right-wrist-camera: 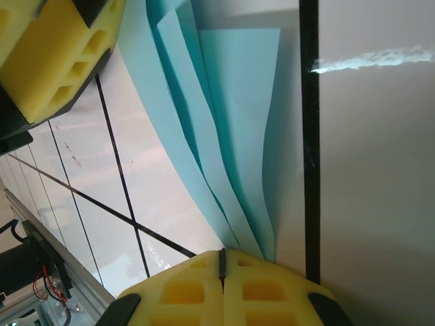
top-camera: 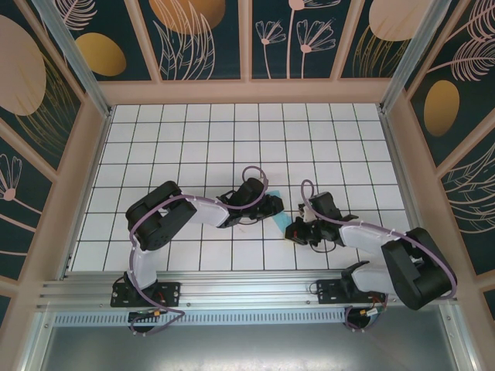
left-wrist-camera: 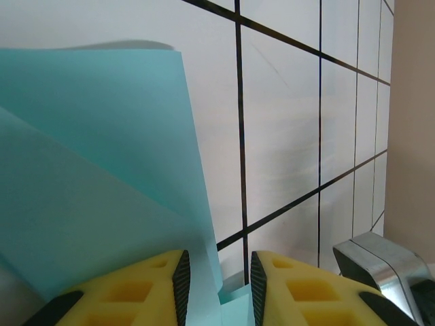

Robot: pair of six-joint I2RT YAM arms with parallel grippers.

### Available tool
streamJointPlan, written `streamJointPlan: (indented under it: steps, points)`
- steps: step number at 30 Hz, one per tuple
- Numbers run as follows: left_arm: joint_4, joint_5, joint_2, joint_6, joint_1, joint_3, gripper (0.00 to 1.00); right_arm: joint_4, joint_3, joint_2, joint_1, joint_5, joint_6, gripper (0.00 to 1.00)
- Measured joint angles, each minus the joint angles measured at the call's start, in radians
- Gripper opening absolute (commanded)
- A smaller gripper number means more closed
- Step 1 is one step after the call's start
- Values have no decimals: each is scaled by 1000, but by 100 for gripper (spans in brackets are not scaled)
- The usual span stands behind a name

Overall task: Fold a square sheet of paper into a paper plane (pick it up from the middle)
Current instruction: Fold the wing for the fifth time at the center of the table.

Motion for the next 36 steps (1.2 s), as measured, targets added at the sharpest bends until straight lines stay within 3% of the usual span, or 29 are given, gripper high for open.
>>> streamJointPlan:
  steps: [7, 16, 22, 28, 32, 36]
  points:
    - [-3, 0, 0, 2, 0, 2, 33, 18, 27, -114, 0, 1, 0, 2]
    - [-5, 3, 1, 2, 0, 5, 34, 129, 47, 100, -16, -10, -3, 0]
    - [-12, 11, -10, 16, 2, 9, 46, 176, 23, 134, -59, -35, -18, 0]
    - [-63, 18, -143, 48, 63, 3, 56, 215, -2, 134, -80, -61, -30, 0]
    - [-55, 14, -253, 58, 112, -25, 55, 220, -3, 134, -81, -64, -30, 0]
    - [-4, 31, -256, 51, 116, -76, 52, 224, -3, 141, -86, -74, -30, 0]
